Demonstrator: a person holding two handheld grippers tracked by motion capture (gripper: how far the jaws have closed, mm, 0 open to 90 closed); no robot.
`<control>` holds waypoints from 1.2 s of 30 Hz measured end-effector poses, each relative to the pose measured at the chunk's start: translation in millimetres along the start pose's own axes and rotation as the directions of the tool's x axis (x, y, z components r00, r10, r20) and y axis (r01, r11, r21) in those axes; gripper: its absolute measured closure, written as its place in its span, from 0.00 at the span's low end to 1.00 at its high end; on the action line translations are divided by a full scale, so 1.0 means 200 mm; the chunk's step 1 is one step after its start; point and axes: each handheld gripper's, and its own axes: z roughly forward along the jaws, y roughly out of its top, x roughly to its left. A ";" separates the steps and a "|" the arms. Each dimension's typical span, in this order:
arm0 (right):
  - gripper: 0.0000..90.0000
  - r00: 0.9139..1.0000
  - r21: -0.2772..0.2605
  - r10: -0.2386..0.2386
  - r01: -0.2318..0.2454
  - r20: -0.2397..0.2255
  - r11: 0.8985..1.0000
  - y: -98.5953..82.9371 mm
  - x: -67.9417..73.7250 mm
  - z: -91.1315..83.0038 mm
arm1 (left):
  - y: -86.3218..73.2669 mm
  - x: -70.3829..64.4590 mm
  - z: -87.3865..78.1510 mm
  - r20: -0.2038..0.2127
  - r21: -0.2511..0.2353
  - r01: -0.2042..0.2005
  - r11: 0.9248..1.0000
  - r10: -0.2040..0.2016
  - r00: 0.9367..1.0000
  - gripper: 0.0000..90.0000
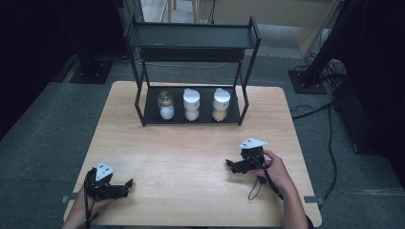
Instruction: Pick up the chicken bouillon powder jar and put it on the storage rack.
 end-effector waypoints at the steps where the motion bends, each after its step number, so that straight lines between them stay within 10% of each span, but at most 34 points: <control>1: 0.00 1.000 -0.001 0.000 0.000 0.001 1.000 -0.01 0.00 -0.01 | 0.00 0.00 0.00 0.000 0.001 0.000 1.000 0.000 1.000 0.00; 36: 0.00 0.999 0.000 0.038 -0.038 0.038 0.999 -0.21 -0.05 -0.21 | 0.00 0.00 0.00 -0.001 0.001 0.001 1.000 -0.001 1.000 0.00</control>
